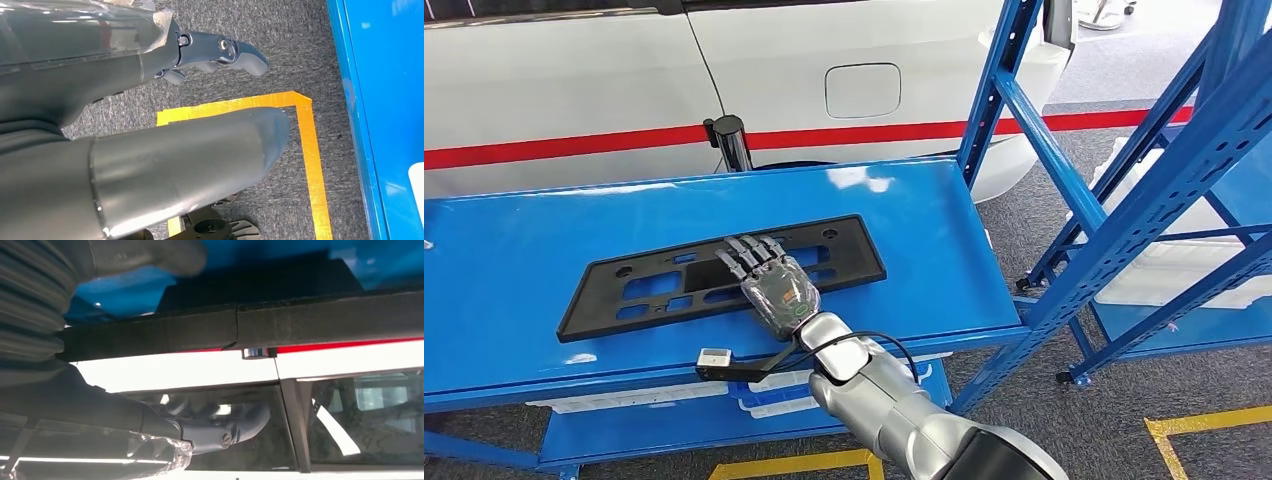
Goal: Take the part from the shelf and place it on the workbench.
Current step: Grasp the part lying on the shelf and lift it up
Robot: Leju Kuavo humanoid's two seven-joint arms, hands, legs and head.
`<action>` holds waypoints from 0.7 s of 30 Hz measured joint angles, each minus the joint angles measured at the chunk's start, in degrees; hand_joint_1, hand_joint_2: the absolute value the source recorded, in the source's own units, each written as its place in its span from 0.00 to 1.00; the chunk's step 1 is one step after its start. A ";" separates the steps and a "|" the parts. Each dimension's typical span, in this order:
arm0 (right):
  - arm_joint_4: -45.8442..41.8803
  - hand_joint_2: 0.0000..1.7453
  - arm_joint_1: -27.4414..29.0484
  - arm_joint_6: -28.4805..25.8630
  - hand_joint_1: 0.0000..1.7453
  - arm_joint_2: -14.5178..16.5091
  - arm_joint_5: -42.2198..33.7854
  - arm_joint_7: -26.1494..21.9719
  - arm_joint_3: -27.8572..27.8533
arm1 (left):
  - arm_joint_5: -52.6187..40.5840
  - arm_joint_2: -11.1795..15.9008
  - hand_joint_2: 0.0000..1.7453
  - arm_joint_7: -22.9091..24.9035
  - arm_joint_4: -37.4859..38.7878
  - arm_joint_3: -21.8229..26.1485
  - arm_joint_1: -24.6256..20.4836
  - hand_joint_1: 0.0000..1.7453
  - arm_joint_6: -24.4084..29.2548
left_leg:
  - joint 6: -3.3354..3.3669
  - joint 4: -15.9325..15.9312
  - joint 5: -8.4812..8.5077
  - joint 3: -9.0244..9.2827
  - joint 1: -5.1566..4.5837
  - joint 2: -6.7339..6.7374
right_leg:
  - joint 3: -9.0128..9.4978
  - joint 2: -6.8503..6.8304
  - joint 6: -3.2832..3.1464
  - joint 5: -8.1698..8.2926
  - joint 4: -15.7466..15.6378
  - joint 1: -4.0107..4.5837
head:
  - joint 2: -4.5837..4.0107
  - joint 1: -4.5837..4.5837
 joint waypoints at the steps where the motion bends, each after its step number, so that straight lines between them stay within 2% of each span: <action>1: 0.40 1.00 -0.06 -0.01 1.00 0.02 0.00 0.13 0.01 | 0.04 -0.02 0.00 0.00 0.00 0.00 0.00 0.00 0.08 | 0.00 0.00 0.00 0.00 0.00 0.00 | 0.00 0.00 0.00 0.00 0.00 0.00 | 0.00 0.00; 16: 1.90 1.00 -1.21 -0.09 1.00 0.30 1.07 1.07 0.01 | 0.10 -0.03 0.00 0.00 0.00 0.00 -0.12 0.00 0.13 | 0.00 0.00 0.00 0.01 0.00 0.00 | 0.01 0.00 0.00 0.00 0.00 0.00 | 0.00 0.00; 21: 1.81 1.00 -1.19 -0.09 1.00 0.31 3.88 1.66 -0.39 | 0.47 -0.03 0.00 0.00 0.00 0.00 -0.12 0.00 0.42 | 0.00 0.00 0.00 0.01 0.00 0.00 | 0.01 0.00 0.00 0.00 0.00 0.00 | 0.00 0.00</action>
